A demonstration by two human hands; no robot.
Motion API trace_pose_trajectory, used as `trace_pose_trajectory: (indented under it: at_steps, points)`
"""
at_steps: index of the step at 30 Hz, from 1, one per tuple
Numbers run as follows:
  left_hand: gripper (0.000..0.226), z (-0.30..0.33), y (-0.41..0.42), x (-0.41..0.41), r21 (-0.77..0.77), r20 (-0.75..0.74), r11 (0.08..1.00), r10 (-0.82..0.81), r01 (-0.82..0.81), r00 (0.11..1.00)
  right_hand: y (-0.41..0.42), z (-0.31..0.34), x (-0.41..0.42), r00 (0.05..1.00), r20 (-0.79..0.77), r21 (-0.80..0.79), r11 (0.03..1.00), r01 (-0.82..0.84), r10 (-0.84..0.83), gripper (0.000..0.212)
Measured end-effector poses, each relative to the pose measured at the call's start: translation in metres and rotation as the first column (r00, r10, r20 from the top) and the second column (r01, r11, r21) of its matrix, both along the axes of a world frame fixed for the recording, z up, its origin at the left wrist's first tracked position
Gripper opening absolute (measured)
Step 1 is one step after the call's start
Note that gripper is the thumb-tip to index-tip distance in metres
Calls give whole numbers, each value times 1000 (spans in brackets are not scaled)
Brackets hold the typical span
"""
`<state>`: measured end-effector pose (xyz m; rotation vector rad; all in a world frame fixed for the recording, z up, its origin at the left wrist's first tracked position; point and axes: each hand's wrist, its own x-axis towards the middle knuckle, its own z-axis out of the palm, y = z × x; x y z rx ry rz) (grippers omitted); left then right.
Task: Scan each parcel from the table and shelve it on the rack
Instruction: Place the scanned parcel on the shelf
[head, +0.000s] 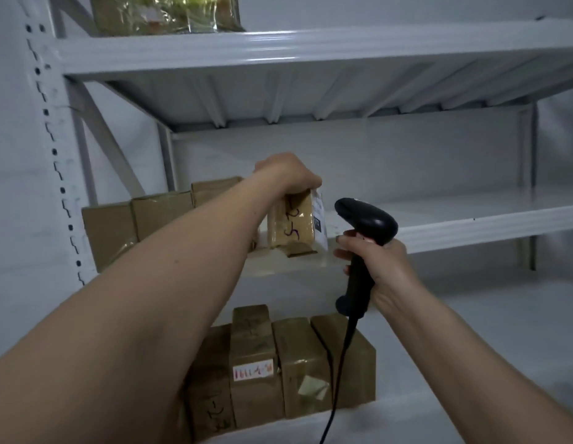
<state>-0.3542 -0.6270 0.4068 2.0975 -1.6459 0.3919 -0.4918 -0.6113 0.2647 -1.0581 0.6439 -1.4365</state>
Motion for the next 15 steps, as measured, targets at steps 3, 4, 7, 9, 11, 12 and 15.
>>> trace_pose_trajectory:
  at_steps: [3, 4, 7, 9, 11, 12, 15]
  points:
    - [37, 4, -16, -2, -16, -30, 997, 74, -75, 997, -8, 7, 9, 998, 17, 18, 998, -59, 58, 24]
    - [42, 2, -20, -2, -37, -45, 995, 95, -97, 994, -10, 9, 12, 997, 25, 27, 997, -78, 77, 23]
    - [78, -12, -34, -2, -144, -128, 972, 169, -187, 977, -15, 15, 19, 989, 70, 69, 988, -137, 132, 24]
    - [86, -20, -41, 0, -151, -154, 963, 201, -224, 968, -18, 17, 23, 986, 78, 84, 984, -155, 149, 23]
    - [74, -22, -43, 3, -95, -103, 972, 204, -213, 974, -22, 17, 26, 985, 68, 82, 983, -162, 157, 20]
    - [64, -19, -43, 4, -66, -87, 980, 182, -188, 979, -23, 18, 27, 985, 65, 79, 984, -163, 158, 19]
    - [55, -19, -40, 8, -27, -99, 996, 78, -81, 992, -27, 17, 27, 987, 65, 76, 985, -154, 150, 21]
